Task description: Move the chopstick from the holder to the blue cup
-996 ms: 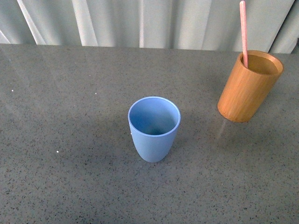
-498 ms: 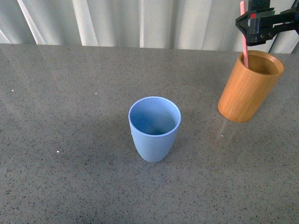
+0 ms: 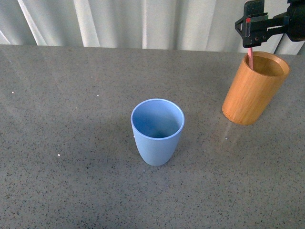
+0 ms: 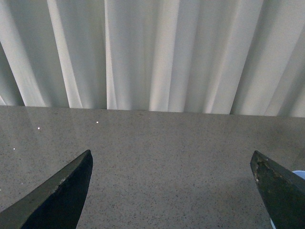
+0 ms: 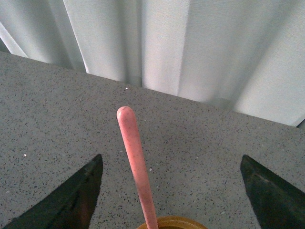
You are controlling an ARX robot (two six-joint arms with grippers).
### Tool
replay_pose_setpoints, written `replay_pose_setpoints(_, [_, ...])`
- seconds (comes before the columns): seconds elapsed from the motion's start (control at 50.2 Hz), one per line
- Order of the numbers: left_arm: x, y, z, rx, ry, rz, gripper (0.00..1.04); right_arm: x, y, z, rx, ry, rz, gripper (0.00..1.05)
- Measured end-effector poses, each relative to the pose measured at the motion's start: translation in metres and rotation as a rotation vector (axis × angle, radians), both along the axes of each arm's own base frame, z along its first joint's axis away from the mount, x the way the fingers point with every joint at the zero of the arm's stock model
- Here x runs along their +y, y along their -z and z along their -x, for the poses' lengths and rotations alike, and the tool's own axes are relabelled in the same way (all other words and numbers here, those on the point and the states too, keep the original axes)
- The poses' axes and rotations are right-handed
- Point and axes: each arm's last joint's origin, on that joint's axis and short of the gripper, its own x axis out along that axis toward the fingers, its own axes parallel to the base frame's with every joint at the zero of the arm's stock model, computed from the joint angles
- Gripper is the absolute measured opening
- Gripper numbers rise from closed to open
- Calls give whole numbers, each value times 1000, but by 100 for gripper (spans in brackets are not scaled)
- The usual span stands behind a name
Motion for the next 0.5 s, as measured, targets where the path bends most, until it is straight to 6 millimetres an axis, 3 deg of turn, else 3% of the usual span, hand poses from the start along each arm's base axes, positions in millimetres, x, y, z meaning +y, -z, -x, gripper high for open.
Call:
replay_pose_setpoints(0.1, [0, 0, 0, 0, 0, 0, 98, 2, 2, -2, 4, -4, -1, 69])
replay_pose_setpoints(0.339, [0, 0, 0, 0, 0, 0, 98, 8, 6, -5, -9, -17, -10, 19])
replay_pose_setpoints(0.418, [0, 0, 0, 0, 0, 0, 98, 10, 6, -5, -24, -20, -9, 7])
replay_pose_setpoints(0.498, [0, 0, 0, 0, 0, 0, 98, 11, 5, -1, -31, -24, -5, 3])
